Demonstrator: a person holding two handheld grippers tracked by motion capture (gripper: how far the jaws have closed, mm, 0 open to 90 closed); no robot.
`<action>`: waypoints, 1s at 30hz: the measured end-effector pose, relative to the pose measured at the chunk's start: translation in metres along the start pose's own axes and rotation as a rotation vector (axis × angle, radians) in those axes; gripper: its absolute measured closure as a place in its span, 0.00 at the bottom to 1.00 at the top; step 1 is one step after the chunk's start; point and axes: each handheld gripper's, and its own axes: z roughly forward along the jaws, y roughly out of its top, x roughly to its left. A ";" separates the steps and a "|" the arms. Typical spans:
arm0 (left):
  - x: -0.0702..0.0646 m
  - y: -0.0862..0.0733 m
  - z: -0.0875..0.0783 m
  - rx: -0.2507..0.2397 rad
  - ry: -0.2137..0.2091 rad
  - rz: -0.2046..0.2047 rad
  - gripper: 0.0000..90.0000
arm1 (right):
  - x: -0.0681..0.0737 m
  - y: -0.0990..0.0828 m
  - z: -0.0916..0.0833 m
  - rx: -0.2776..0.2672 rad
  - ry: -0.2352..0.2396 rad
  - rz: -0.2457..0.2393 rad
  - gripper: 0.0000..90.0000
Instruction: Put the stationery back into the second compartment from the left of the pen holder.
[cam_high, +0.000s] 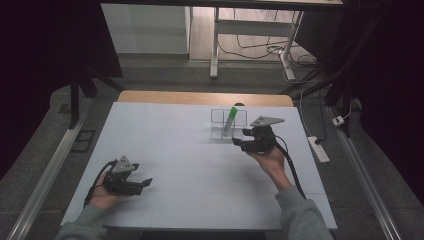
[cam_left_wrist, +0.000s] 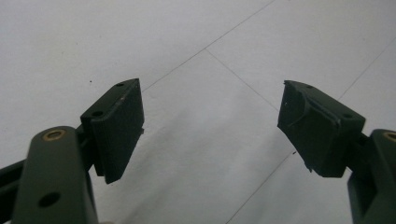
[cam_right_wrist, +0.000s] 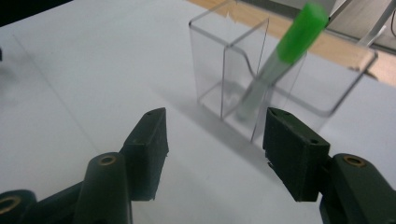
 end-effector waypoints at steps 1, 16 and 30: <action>0.000 0.000 0.000 0.002 0.000 0.002 0.25 | 0.000 -0.004 -0.003 -0.003 0.003 0.008 0.44; -0.001 0.000 0.000 0.000 0.001 -0.001 0.25 | 0.003 -0.060 -0.044 0.022 -0.005 0.016 0.42; -0.002 0.000 0.000 0.005 0.001 0.001 0.25 | -0.002 -0.097 -0.068 0.043 -0.026 0.012 0.40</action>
